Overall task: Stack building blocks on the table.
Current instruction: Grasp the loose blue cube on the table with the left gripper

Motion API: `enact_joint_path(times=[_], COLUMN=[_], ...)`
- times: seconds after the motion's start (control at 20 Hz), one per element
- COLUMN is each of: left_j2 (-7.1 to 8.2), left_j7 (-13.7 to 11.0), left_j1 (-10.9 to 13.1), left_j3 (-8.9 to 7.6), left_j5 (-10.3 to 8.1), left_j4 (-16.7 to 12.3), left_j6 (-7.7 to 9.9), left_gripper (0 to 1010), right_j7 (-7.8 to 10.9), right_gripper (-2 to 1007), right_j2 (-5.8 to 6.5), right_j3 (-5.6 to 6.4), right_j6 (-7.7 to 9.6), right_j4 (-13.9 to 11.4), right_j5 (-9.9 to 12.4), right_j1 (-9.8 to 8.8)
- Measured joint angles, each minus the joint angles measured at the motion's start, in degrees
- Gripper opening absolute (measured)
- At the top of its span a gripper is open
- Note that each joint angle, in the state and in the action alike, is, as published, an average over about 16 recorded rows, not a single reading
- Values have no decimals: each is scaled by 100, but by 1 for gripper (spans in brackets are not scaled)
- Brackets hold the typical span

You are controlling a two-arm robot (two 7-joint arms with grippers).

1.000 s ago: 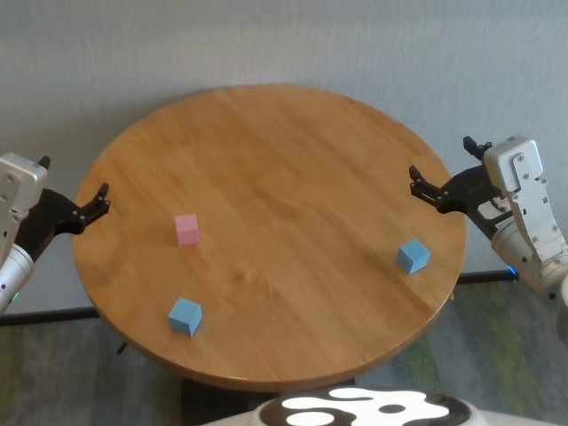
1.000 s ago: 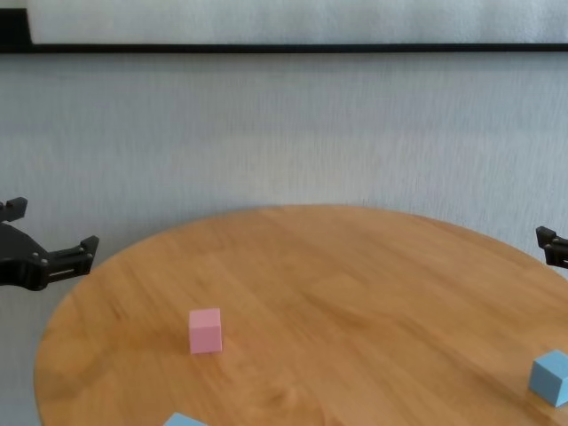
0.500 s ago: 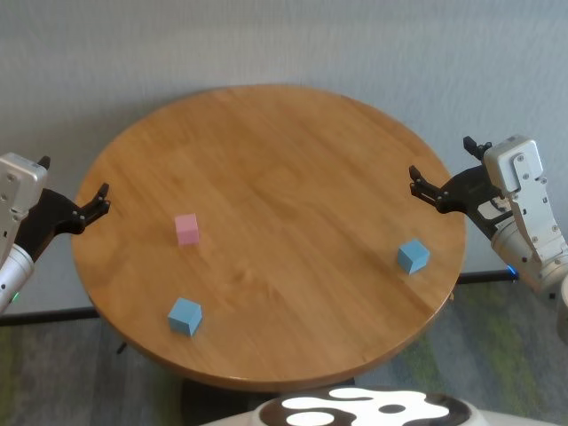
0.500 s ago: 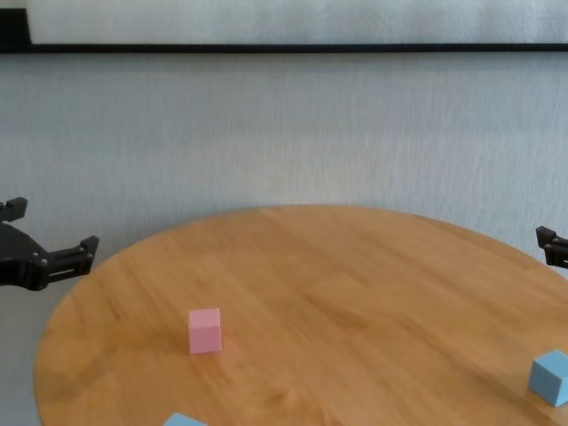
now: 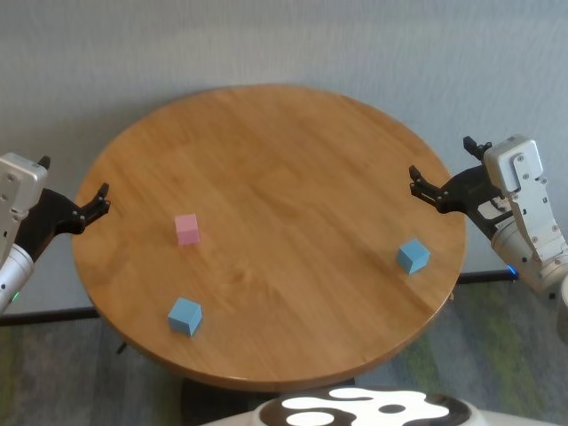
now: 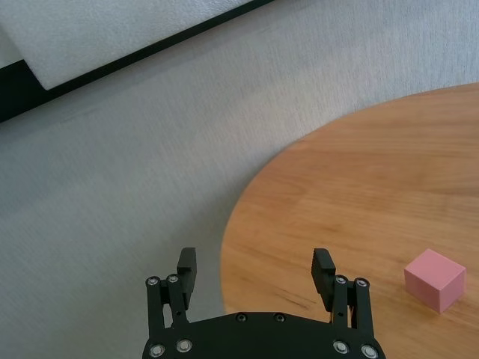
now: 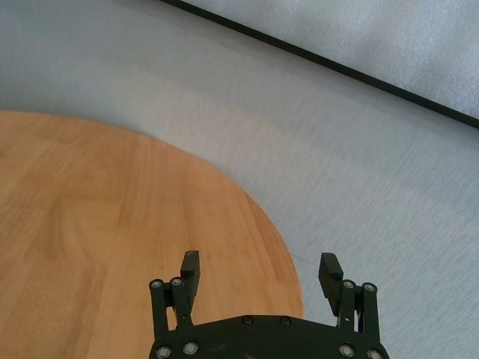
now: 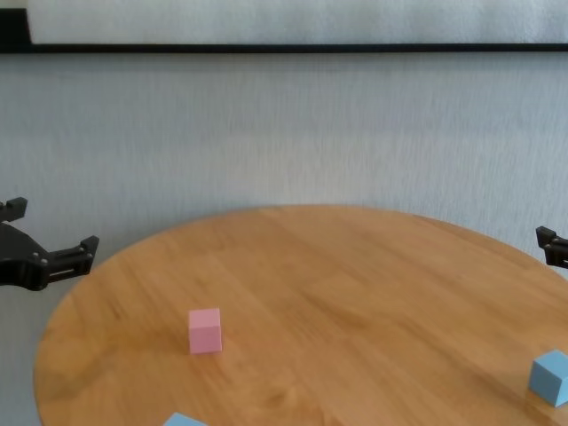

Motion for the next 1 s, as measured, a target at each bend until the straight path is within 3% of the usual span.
enact_joint_path(times=[0.45,0.6,0.8,1.0], left_j2=[1,25,127,279], left_j7=[-16,-160,-666,-1396], left_j1=[0,9,20,27], left_j3=[0,-1,39,118], left_j5=[-1,-41,-194,-431], left_j4=[0,-16,-49,-75], left_j6=[0,-2,-32,-45], left_gripper=[1000,1000,1000,1000], right_j7=[0,0,0,0], right_gripper=[1005,1005,1005,1005], right_j2=[0,0,0,0], right_j3=[0,0,0,0], right_j6=[0,0,0,0], right_j4=[0,0,0,0], right_j5=[0,0,0,0], right_j1=[0,0,0,0])
